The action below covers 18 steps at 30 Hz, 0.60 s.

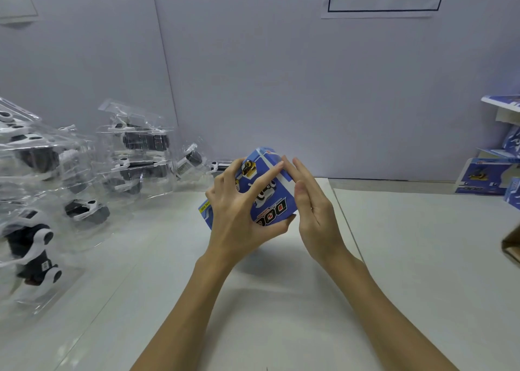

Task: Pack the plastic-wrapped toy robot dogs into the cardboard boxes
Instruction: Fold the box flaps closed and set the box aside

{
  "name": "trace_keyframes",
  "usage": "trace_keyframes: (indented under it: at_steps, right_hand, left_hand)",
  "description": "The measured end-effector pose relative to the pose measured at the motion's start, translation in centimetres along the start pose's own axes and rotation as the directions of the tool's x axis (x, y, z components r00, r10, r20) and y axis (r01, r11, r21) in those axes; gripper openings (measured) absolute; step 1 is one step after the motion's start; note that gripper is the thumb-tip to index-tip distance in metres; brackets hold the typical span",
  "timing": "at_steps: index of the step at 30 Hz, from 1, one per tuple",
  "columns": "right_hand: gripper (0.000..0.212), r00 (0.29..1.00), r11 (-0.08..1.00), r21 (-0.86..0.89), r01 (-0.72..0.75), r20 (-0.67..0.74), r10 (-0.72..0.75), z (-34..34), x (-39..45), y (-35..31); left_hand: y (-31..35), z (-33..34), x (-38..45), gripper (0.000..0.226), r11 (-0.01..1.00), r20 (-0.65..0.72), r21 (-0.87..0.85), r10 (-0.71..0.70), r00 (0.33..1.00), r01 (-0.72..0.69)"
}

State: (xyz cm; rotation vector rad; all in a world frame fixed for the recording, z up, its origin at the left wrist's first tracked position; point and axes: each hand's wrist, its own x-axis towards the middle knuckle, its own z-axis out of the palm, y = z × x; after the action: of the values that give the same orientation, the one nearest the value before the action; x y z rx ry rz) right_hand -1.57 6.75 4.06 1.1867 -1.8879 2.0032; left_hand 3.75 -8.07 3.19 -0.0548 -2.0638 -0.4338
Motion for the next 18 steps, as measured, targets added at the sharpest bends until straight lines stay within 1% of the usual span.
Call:
trace_keyframes:
  at_steps: [4, 8, 9, 11, 14, 15, 16, 18]
  right_hand:
    - [0.048, 0.998, 0.995, 0.083, -0.055, -0.021, 0.057, 0.1, 0.4, -0.2]
    - [0.046, 0.996, 0.991, 0.115, -0.061, -0.062, 0.069, 0.6, 0.4, -0.3]
    - [0.046, 0.995, 0.994, 0.092, -0.067, -0.063, 0.073, 0.6, 0.3, -0.1]
    - [0.048, 0.998, 0.998, -0.023, -0.062, -0.033, 0.061, 0.4, 0.3, 0.4]
    - [0.051, 0.997, 0.983, -0.180, 0.020, 0.074, -0.006, -0.6, 0.1, 0.9]
    - [0.054, 0.995, 0.970, -0.234, 0.059, 0.090, -0.039, -0.8, 0.1, 1.0]
    - [0.057, 0.993, 0.955, -0.281, 0.094, 0.090, -0.071, -0.9, 0.0, 1.1]
    - [0.059, 0.992, 0.940, -0.318, 0.127, 0.058, -0.114, -0.8, 0.0, 1.1]
  left_hand:
    - [-0.1, 0.1, 0.1, 0.076, 0.998, 0.028, -0.061, -0.021, 0.999, 0.023]
    - [0.2, 0.2, 0.1, 0.071, 0.997, 0.036, -0.068, -0.024, 0.999, 0.026]
    - [0.2, 0.2, 0.1, 0.071, 0.997, 0.037, -0.067, -0.029, 0.999, 0.031]
    - [0.2, 0.0, 0.1, 0.071, 0.998, 0.043, -0.047, -0.035, 0.998, 0.037]
    - [0.1, 0.1, 0.2, 0.072, 1.000, 0.048, -0.007, -0.024, 0.999, 0.024]
    - [0.0, 0.1, 0.1, 0.072, 1.000, 0.050, -0.005, -0.021, 0.999, 0.022]
    - [0.0, 0.1, 0.1, 0.074, 1.000, 0.047, -0.004, -0.021, 0.999, 0.021]
    - [0.0, 0.2, 0.1, 0.084, 0.999, 0.023, -0.003, -0.034, 0.999, 0.034]
